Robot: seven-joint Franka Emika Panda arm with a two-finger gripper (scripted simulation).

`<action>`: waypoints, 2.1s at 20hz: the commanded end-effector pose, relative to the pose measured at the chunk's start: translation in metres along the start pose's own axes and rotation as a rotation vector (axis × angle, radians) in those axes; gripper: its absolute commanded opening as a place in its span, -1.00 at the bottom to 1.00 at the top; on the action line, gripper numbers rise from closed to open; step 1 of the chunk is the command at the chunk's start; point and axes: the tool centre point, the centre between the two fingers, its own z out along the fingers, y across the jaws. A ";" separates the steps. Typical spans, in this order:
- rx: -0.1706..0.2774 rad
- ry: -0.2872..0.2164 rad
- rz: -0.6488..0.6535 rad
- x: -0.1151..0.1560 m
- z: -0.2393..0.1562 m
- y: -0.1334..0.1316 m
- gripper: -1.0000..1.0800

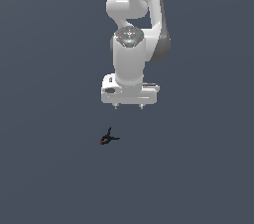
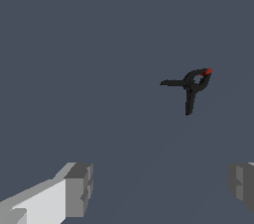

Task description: Pick up the object and move it to a goal position.

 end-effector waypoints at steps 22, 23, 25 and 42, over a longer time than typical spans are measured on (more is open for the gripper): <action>0.016 -0.001 0.109 0.011 -0.001 -0.001 0.92; 0.017 -0.001 0.129 0.013 0.001 0.001 0.92; 0.017 -0.003 0.174 0.018 0.007 0.006 0.92; 0.000 -0.015 0.705 0.060 0.085 0.073 0.92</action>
